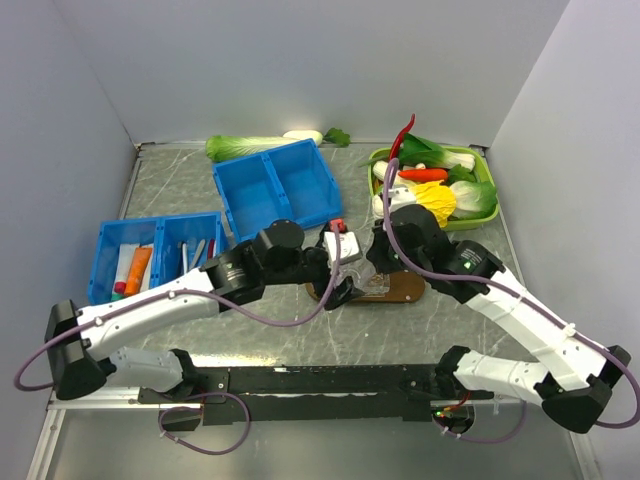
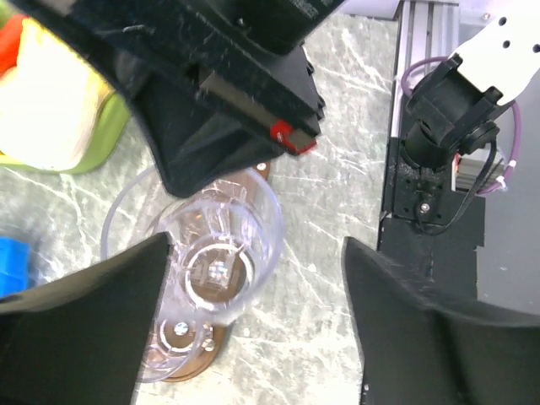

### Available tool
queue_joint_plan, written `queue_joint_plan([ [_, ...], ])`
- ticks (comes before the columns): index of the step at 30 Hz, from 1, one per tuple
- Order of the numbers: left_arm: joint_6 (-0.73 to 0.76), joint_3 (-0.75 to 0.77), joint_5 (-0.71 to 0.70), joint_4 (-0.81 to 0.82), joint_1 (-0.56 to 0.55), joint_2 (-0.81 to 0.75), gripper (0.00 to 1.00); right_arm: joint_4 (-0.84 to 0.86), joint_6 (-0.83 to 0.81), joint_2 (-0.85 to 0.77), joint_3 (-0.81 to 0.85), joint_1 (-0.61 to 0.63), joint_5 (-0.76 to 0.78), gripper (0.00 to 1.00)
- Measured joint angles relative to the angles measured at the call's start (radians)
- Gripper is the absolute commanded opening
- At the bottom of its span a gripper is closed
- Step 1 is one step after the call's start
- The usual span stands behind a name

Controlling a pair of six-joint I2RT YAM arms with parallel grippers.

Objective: Prepare toiletry sets of a toothbrush and toothpaste on the tray

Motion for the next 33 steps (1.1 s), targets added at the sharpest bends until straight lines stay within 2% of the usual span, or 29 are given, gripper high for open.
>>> queue_joint_plan([
  [2, -0.002, -0.02, 0.0, 0.012, 0.002, -0.031, 0.99, 0.0, -0.005, -0.007, 0.0, -0.004, 0.016, 0.0],
  [4, -0.007, -0.047, 0.001, 0.026, 0.01, -0.074, 0.97, 0.0, -0.013, -0.016, 0.0, -0.012, 0.032, 0.0],
  [10, -0.035, -0.069, 0.033, 0.057, 0.09, -0.132, 0.96, 0.004, -0.035, -0.045, 0.003, -0.06, 0.068, 0.0],
  [14, -0.098, -0.094, 0.101, 0.106, 0.205, -0.15, 0.96, 0.006, -0.054, -0.078, 0.003, -0.12, 0.068, 0.0],
  [20, -0.217, -0.111, 0.138, 0.159, 0.401, -0.17, 0.97, 0.008, -0.098, -0.175, 0.002, -0.295, 0.045, 0.0],
  [24, -0.322, -0.114, 0.089, 0.187, 0.541, -0.182, 0.96, 0.009, -0.139, -0.238, 0.0, -0.384, 0.047, 0.0],
  [27, -0.401, -0.114, -0.012, 0.182, 0.647, -0.177, 0.96, 0.013, -0.163, -0.267, -0.033, -0.433, 0.05, 0.0],
  [33, -0.443, -0.115, -0.182, 0.151, 0.686, -0.16, 0.96, 0.026, -0.174, -0.296, -0.156, -0.495, 0.042, 0.0],
])
